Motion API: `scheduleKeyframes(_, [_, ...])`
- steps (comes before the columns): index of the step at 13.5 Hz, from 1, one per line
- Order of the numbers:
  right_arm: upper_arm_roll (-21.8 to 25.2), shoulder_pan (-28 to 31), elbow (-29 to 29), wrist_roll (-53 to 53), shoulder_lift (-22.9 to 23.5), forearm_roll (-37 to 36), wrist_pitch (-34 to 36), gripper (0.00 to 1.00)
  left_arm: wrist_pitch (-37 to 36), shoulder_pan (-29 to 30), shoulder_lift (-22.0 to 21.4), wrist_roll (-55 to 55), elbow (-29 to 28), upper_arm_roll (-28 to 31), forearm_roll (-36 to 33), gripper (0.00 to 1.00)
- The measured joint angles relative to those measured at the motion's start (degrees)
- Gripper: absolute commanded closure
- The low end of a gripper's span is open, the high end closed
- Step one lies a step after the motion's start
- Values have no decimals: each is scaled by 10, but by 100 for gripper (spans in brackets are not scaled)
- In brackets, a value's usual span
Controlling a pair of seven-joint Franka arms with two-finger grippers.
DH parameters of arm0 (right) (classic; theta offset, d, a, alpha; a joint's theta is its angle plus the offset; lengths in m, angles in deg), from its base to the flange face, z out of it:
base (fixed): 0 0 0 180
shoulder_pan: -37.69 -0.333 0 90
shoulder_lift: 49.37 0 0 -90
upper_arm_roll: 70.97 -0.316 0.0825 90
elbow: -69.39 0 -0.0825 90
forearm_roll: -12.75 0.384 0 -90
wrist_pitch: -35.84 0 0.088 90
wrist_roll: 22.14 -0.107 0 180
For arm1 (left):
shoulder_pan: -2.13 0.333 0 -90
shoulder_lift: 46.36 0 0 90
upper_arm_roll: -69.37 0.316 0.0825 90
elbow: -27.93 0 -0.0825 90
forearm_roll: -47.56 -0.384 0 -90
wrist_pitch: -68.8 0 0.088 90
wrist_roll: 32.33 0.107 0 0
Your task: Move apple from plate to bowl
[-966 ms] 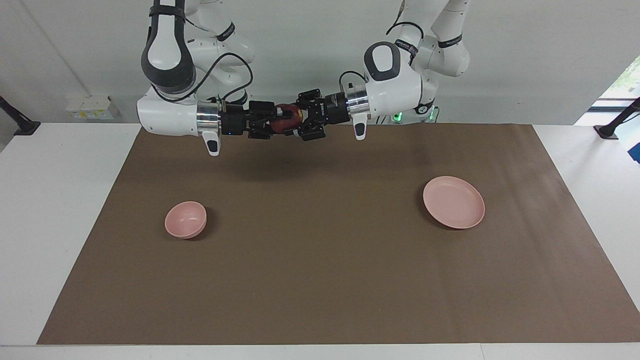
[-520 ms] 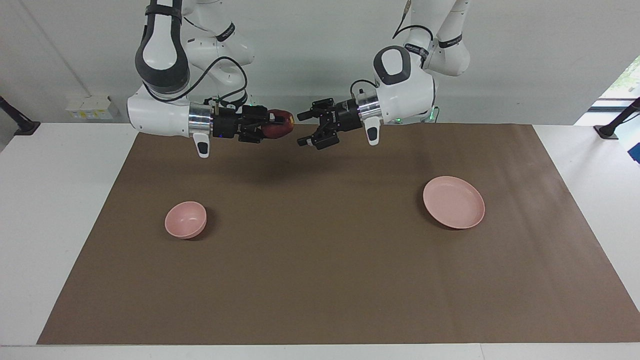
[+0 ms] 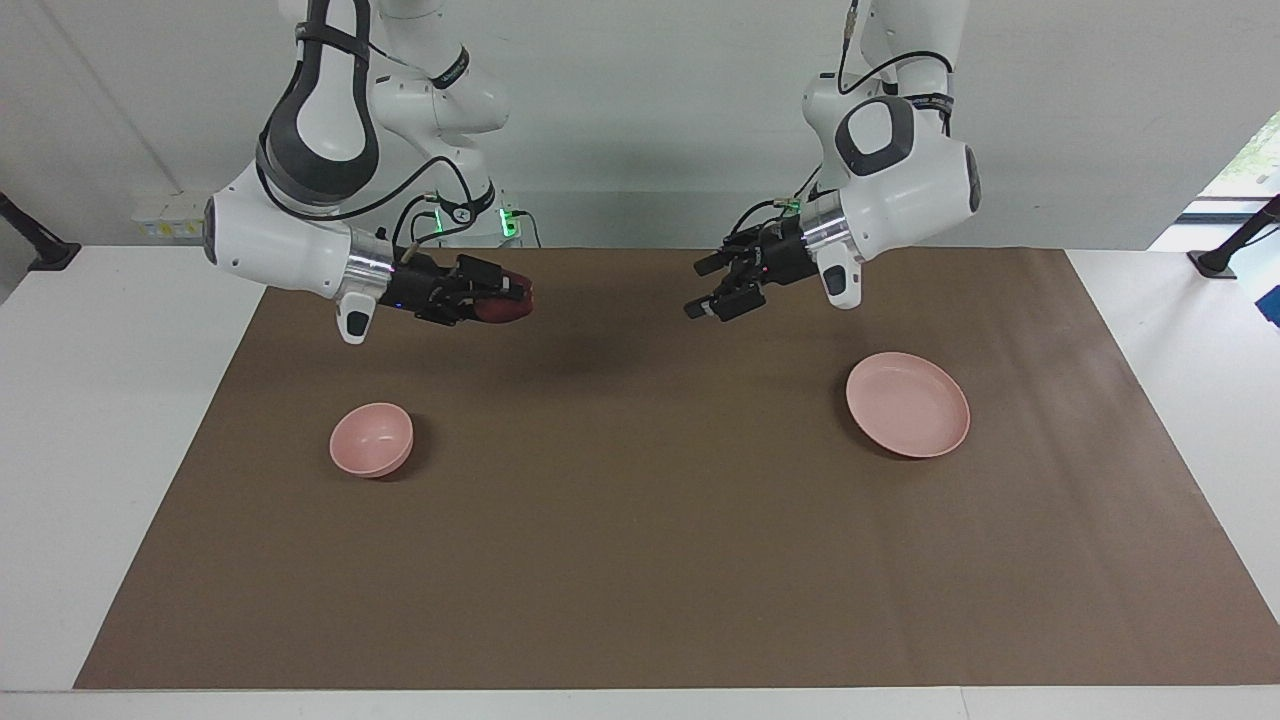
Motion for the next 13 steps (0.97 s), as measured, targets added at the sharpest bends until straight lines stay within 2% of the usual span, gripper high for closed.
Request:
scheduleKeyframes(2, [0,5,-5,0,4,-68,-13,100,-22,26,0,55,12,0,-58,0])
scheduleKeyframes(5, [-3,-1,-6,0,6,-185,-68,100,-37,37,0,105,30,0,-169,0])
scheduleKeyframes(7, [-8,-10,-6,13,8,-247,-108,100,-37,49,0,157,34,0,-212,0])
scheduleKeyframes(9, [-9,-32,-6,20,14,-324,-160,100,-38,77,0,227,41,1,-254,0])
scheduleKeyframes(13, [-11,-61,-6,26,29,-492,-245,100,-71,119,-1,384,80,4,-398,0])
